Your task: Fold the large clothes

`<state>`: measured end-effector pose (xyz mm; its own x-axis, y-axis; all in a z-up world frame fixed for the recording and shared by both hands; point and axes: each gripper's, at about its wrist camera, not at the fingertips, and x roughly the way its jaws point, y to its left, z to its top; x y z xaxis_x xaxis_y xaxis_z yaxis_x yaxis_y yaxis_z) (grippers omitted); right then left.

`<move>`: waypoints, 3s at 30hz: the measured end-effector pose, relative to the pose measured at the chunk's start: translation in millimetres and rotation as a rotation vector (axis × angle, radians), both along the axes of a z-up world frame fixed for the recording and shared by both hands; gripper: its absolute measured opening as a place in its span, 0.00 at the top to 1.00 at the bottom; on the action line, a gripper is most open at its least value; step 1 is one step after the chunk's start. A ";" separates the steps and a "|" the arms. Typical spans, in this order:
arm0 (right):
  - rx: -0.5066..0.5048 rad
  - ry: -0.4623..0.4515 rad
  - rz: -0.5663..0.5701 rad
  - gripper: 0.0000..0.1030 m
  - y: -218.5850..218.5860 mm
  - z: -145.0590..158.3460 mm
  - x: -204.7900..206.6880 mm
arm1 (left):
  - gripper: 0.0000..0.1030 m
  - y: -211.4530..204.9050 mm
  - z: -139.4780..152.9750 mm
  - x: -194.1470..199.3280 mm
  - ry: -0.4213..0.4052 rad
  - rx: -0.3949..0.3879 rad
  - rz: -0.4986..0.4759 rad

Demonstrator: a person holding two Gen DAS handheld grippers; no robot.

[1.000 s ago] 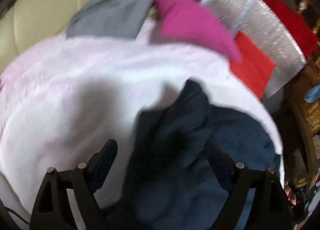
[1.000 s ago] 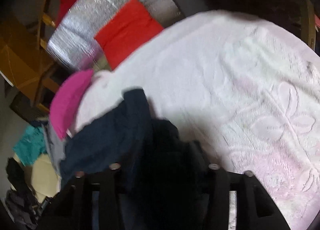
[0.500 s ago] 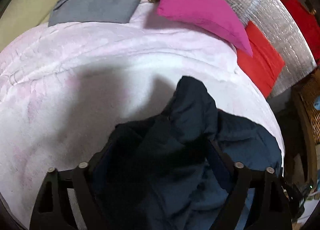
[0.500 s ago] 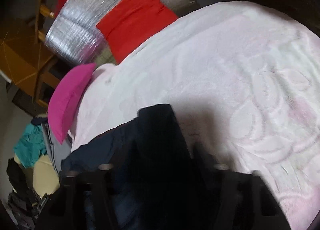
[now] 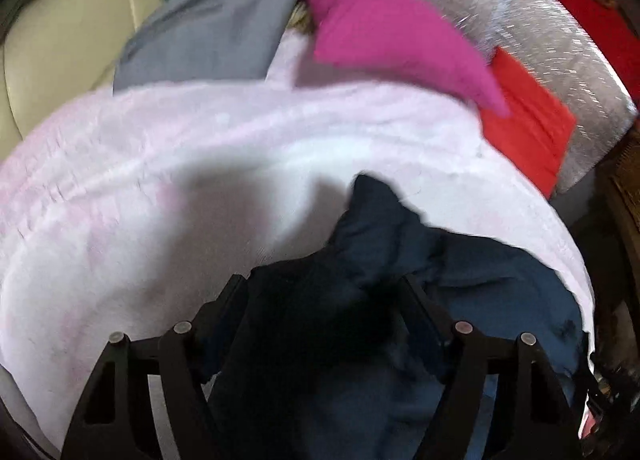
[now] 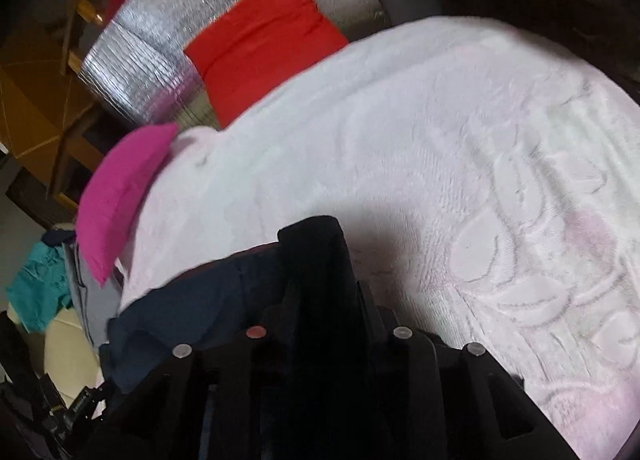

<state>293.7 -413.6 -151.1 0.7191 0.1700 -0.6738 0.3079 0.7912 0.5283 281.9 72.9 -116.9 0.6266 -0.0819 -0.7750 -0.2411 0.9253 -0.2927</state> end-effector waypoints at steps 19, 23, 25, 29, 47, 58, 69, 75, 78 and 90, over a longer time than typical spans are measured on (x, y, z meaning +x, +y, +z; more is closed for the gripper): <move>-0.124 -0.030 0.182 0.50 64.8 11.5 -143.2 | 0.21 -84.6 17.6 -132.2 -0.097 0.297 -0.298; -0.141 0.043 0.194 0.51 67.9 -7.9 -139.3 | 0.21 -91.2 3.8 -139.9 -0.070 0.314 -0.318; -0.140 0.047 0.191 0.51 67.4 -8.7 -137.7 | 0.20 -89.6 1.9 -141.1 -0.075 0.305 -0.314; -0.083 0.007 0.168 0.51 62.9 -5.5 -148.2 | 0.18 -86.9 -1.4 -141.8 -0.075 0.303 -0.311; -0.222 0.031 0.295 0.50 114.7 -12.2 -163.0 | 0.11 -83.4 -11.9 -140.9 -0.068 0.302 -0.311; -0.078 -0.095 0.279 0.49 93.9 11.4 -209.5 | 0.11 -52.0 6.8 -176.0 -0.126 0.354 -0.237; 0.006 0.009 0.279 0.48 85.6 -12.7 -201.9 | 0.09 -43.7 -19.4 -166.3 0.009 0.337 -0.252; 0.256 -0.010 0.296 0.34 77.0 -19.4 -230.5 | 0.09 -19.2 -19.6 -193.2 0.047 0.100 -0.236; 0.358 0.033 0.253 0.31 70.3 -36.5 -241.0 | 0.09 -1.9 -32.4 -194.3 0.102 -0.050 -0.189; 0.661 -0.024 -0.002 0.31 44.8 -89.3 -210.8 | 0.09 40.4 -66.0 -151.4 0.121 -0.443 0.001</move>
